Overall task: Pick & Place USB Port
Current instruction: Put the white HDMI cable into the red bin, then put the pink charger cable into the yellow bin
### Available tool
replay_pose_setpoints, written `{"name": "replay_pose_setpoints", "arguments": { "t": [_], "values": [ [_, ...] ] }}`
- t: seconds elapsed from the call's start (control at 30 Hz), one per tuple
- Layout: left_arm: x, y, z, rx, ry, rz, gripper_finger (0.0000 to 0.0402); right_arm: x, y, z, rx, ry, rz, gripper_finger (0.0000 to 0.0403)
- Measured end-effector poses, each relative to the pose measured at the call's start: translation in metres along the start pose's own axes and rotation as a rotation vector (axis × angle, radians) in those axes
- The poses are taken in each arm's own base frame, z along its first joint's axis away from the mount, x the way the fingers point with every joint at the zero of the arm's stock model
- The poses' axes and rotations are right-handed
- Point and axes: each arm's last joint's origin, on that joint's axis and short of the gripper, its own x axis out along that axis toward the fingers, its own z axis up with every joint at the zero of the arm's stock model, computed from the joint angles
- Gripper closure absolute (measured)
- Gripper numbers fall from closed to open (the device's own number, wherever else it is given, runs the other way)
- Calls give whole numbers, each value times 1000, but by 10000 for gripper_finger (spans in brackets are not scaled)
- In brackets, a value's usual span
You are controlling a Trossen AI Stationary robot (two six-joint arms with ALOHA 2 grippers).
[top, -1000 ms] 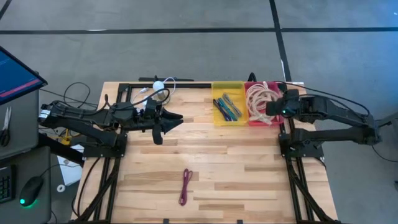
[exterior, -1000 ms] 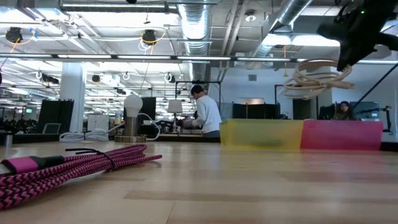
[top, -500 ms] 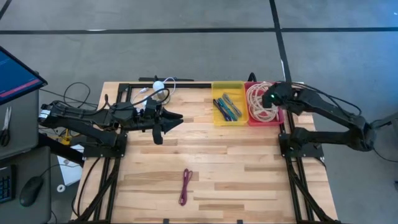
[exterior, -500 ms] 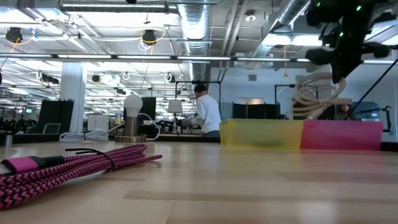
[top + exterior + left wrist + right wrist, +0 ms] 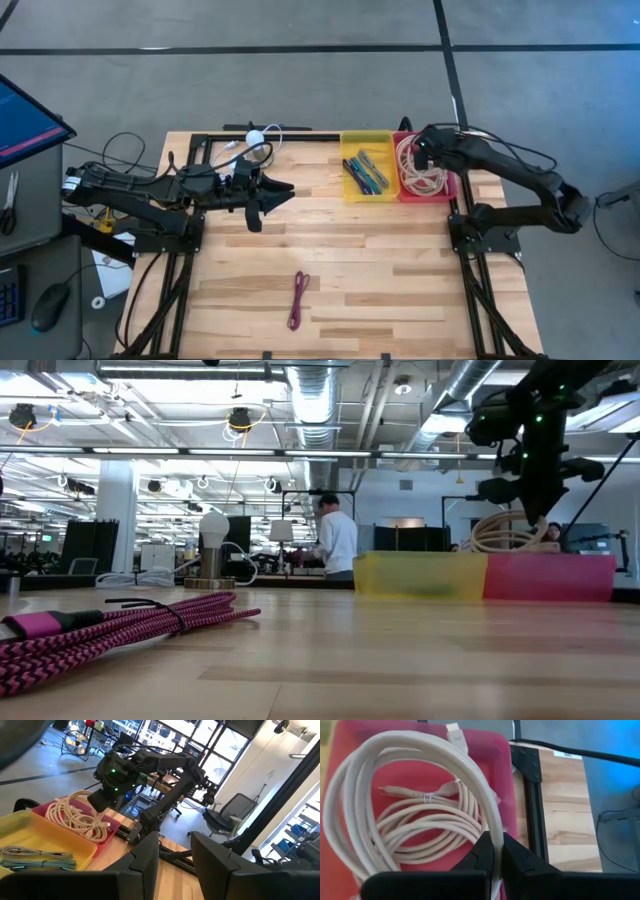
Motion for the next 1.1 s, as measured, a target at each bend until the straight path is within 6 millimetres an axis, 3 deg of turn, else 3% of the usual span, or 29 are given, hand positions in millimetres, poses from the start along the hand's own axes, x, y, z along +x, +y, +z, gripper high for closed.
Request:
{"name": "replay_pose_setpoints", "arguments": {
  "t": [0.23, 0.47, 0.77, 1.1],
  "values": [
    [0, 0, -1, 2, 7, 3, 288, 6, 3, -1, -25, 41, -16, 334],
    [0, 0, -1, 2, 7, 3, 288, -5, 2, -4, -94, 88, 145, 304],
    [0, 0, -1, 3, 10, 5, 288, -58, 2, -13, -127, -21, 706, 311],
    [0, 0, -1, 2, 6, 2, 288, -128, -3, -10, -81, -338, 1337, 312]
  ]
}}
